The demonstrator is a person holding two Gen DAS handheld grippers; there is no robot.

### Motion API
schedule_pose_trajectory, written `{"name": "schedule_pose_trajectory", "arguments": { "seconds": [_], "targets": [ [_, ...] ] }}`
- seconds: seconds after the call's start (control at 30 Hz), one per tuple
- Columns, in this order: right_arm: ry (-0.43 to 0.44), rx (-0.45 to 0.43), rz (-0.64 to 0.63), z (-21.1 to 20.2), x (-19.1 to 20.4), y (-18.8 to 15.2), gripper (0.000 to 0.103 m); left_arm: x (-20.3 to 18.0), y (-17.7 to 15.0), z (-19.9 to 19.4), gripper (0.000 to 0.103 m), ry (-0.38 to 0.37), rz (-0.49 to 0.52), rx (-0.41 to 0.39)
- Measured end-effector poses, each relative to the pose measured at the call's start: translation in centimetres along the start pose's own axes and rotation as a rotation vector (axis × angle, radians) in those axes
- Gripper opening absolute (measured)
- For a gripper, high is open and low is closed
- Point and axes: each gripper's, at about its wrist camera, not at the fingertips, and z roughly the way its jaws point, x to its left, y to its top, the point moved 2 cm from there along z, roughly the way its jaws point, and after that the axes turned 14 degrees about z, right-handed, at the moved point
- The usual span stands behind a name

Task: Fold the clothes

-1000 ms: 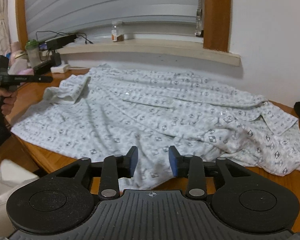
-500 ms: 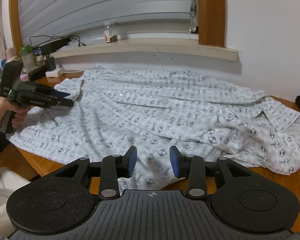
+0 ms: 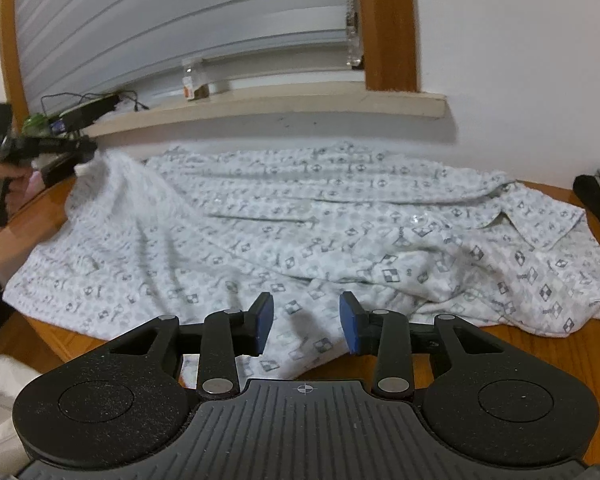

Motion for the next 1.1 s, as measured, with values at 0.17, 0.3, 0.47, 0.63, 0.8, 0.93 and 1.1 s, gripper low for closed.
{"name": "schedule_pose_trajectory", "arguments": {
  "seconds": [0.17, 0.3, 0.47, 0.63, 0.8, 0.93, 1.1],
  "targets": [
    [-0.073, -0.016, 0.011, 0.1, -2.1, 0.5, 0.045, -3.3, -1.0, 0.7, 0.071, -0.046, 0.033, 0.012],
    [-0.149, -0.043, 0.030, -0.4, -4.8, 0.9, 0.046, -6.5, -1.6, 1.4, 0.077, -0.109, 0.063, 0.021],
    [-0.245, -0.045, -0.034, 0.1, -7.1, 1.7, 0.052, -12.4, -1.6, 3.0, 0.079, -0.273, 0.123, 0.033],
    [-0.251, -0.049, -0.151, 0.9, -6.7, 2.5, 0.054, -15.5, -2.7, 4.3, 0.080, -0.338, 0.171, 0.051],
    [-0.265, -0.014, -0.275, 2.3, -5.6, 3.0, 0.061, -16.0, -3.8, 4.8, 0.080, -0.356, 0.200, 0.064],
    [-0.255, -0.017, -0.246, 1.9, -5.5, 2.6, 0.048, -15.1, -4.2, 5.0, 0.080, -0.358, 0.181, 0.084],
    [-0.193, -0.003, -0.242, 0.5, -4.7, 1.2, 0.029, -13.5, -4.6, 5.0, 0.079, -0.417, 0.149, 0.103]
  ]
}}
